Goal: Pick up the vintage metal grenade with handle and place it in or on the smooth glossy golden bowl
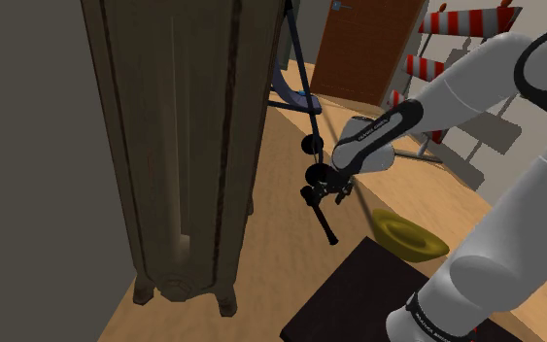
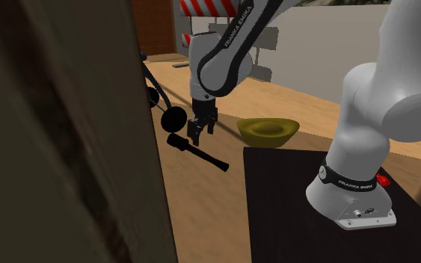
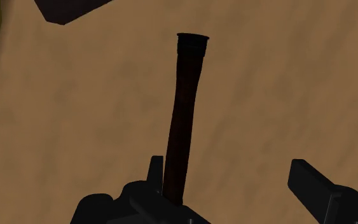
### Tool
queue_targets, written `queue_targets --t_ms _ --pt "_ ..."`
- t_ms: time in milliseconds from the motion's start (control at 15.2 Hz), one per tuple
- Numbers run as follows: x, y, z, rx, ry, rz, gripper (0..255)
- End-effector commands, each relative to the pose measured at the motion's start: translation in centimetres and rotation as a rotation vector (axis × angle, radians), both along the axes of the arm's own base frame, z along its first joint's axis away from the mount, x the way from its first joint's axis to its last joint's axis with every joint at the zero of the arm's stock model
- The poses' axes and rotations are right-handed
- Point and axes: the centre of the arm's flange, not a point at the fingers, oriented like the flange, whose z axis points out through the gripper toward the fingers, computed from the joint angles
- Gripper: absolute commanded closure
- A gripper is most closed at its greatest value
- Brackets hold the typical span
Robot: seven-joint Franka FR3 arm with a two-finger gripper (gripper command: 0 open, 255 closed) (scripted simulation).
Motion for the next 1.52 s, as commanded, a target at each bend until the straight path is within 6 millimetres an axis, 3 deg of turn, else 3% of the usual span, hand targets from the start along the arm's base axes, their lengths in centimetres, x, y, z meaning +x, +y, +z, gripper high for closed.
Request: queue_targets --t_ms 0,330,792,1320,1386,1452 --pt "0.8 -1.3 -2.3 -0.007 -0.009 -0.027 0" --pt "2.4 -4.4 -6.9 -0.018 -0.027 -0.086 0" --pt "2.5 -4.4 -10.6 -0.018 -0.027 -0.086 0" --pt "2.6 -4.4 -10.9 -0.018 -0.027 -0.086 0" --pt "2.6 -4.4 -10.9 -0.018 -0.027 -0.086 255" --pt "2.6 -4.4 -10.9 -0.018 -0.027 -0.086 255"
